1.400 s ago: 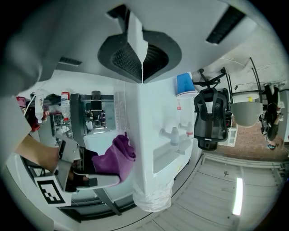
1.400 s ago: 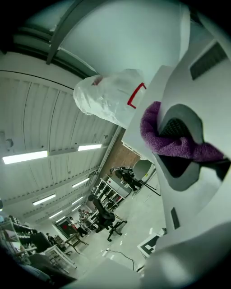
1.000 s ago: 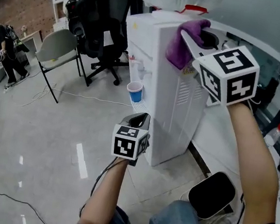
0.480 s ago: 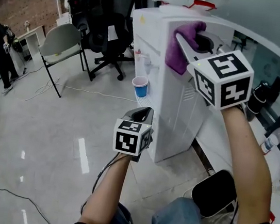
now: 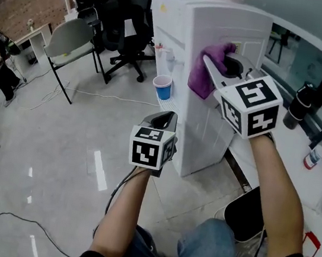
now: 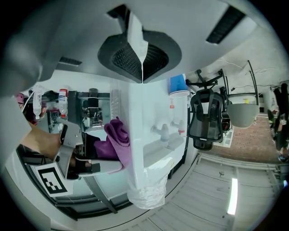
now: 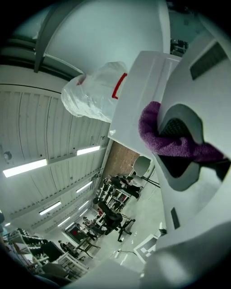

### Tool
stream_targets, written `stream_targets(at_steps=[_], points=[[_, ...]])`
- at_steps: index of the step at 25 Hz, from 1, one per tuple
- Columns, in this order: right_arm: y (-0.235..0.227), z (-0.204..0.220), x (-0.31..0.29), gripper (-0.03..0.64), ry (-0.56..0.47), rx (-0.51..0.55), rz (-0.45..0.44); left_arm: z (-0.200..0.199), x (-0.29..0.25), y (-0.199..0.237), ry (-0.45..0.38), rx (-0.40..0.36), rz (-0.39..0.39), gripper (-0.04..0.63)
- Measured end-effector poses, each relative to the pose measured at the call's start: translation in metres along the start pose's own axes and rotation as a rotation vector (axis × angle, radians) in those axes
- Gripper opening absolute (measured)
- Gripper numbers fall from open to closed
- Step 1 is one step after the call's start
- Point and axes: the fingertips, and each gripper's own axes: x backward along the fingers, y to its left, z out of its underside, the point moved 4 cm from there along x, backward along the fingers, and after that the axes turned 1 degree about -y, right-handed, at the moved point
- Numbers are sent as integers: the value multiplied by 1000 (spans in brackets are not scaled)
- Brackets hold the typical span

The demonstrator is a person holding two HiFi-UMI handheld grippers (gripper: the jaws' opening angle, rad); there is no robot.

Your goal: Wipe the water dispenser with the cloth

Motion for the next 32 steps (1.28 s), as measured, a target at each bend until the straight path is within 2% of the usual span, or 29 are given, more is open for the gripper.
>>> stream_targets(at_steps=[5, 17, 23, 32], points=[[11, 41, 5, 43, 38, -56, 1, -1, -2, -4, -18, -4, 8, 28], [45, 123, 14, 43, 131, -139, -25, 1, -3, -9, -1, -21, 3, 28], [61, 162, 19, 43, 172, -219, -34, 4, -5, -14, 11, -40, 8, 28], [92, 233, 27, 43, 280, -275, -39, 11, -7, -16, 28, -48, 8, 28]])
